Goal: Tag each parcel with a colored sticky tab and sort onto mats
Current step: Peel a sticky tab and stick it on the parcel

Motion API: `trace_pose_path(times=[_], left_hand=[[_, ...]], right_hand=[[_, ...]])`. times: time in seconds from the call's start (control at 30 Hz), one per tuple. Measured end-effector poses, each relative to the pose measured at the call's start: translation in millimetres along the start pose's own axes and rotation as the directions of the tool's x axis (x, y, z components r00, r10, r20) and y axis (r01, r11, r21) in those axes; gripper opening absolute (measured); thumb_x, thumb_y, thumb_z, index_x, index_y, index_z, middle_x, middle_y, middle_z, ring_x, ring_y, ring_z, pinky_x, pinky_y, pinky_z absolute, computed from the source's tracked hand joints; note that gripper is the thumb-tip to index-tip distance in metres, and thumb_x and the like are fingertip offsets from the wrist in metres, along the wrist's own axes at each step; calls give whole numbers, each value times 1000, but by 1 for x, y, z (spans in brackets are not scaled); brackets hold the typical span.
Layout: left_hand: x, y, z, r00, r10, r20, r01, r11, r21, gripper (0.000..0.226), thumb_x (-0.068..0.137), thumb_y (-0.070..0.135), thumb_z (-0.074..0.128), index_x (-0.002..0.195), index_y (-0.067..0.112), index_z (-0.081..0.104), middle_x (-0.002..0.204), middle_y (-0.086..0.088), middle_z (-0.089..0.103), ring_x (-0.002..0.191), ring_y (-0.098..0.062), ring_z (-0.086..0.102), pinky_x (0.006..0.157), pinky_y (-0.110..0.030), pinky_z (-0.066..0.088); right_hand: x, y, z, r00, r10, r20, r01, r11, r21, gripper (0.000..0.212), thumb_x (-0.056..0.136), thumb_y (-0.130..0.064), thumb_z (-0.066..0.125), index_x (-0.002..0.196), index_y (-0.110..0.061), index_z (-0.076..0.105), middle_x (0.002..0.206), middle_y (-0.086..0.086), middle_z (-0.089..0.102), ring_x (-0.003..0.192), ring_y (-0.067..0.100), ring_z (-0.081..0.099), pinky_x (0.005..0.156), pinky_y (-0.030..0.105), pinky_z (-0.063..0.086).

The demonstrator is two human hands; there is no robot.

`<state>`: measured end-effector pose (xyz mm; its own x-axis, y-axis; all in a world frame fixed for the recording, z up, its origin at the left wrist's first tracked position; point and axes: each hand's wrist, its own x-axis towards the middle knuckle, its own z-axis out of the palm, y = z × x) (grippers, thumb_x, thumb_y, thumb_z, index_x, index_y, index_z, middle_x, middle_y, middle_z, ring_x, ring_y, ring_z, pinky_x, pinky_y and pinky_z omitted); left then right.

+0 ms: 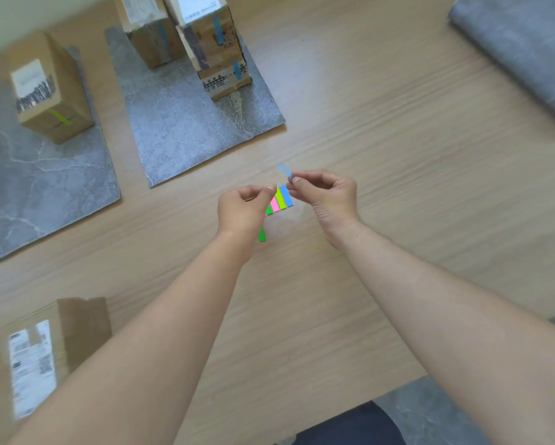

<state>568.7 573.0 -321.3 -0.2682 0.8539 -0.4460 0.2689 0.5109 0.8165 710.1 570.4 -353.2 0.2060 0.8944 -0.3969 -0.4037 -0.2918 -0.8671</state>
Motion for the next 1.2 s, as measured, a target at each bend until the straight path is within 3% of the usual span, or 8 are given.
trace_pose_path(times=[0.17, 0.33, 0.5, 0.67, 0.8, 0.93, 1.07, 1.2], left_hand=[[-12, 10, -11, 996, -91, -21, 86, 979, -185, 22, 88, 24, 76, 97, 5, 77, 84, 6, 72, 69, 5, 61, 78, -19, 51], [-30, 7, -25, 999, -5, -51, -4, 985, -173, 15, 88, 19, 76, 91, 4, 76, 82, 7, 72, 59, 18, 59, 54, 2, 38], [-49, 4, -44, 999, -17, -28, 10, 971, -237, 14, 85, 20, 79, 91, 8, 77, 102, 1, 75, 85, 6, 63, 76, -14, 42], [-65, -4, -62, 1000, 27, 10, -24, 972, -233, 7, 85, 19, 79, 84, 15, 74, 113, 5, 68, 105, -6, 62, 92, -24, 42], [-73, -20, -84, 995, 94, -33, -97, 984, -151, 10, 88, 23, 75, 89, 13, 75, 109, 4, 70, 112, -14, 64, 105, -36, 47], [-83, -39, -120, 986, 152, -75, -156, 986, -56, 9, 90, 25, 72, 84, 18, 74, 102, 9, 69, 108, -11, 63, 102, -35, 48], [-96, -61, -165, 980, 172, -99, -173, 985, -6, 9, 90, 25, 72, 82, 21, 71, 98, 9, 69, 107, -10, 62, 95, -30, 46], [-113, -88, -218, 978, 172, -116, -171, 985, 22, 9, 90, 23, 72, 82, 24, 68, 84, 8, 65, 83, -9, 59, 72, -25, 46]], right_hand=[[-23, -3, 9, 996, -42, 80, 48, 996, -75, 12, 81, 6, 77, 87, -4, 79, 87, 16, 78, 84, 29, 75, 90, 44, 61], [-47, -7, 14, 989, -68, 130, 85, 988, -131, 15, 80, 5, 78, 84, -9, 81, 87, 15, 78, 85, 29, 74, 93, 49, 60], [-75, -10, 19, 989, -80, 121, 99, 982, -160, 15, 81, 5, 77, 82, -10, 80, 87, 16, 78, 81, 21, 73, 90, 39, 60], [-99, -6, 23, 985, -62, 160, 93, 976, -196, 11, 82, 0, 79, 89, -8, 81, 88, 13, 78, 87, 24, 74, 96, 47, 58], [-119, -1, 34, 983, -9, 184, 42, 983, -181, 16, 92, -11, 74, 107, -9, 79, 96, 15, 78, 89, 24, 75, 83, 40, 62], [-136, 14, 54, 988, 14, 154, 17, 981, -194, 22, 97, -17, 68, 117, -15, 76, 102, 12, 78, 96, 25, 75, 80, 37, 63], [-158, 34, 84, 983, -4, 184, 53, 965, -258, 18, 98, -17, 65, 111, -18, 77, 104, 10, 77, 97, 25, 74, 77, 36, 63], [-188, 59, 119, 974, -18, 225, 86, 952, -295, 19, 100, -15, 60, 109, -17, 76, 103, 10, 76, 89, 20, 72, 73, 35, 62]])
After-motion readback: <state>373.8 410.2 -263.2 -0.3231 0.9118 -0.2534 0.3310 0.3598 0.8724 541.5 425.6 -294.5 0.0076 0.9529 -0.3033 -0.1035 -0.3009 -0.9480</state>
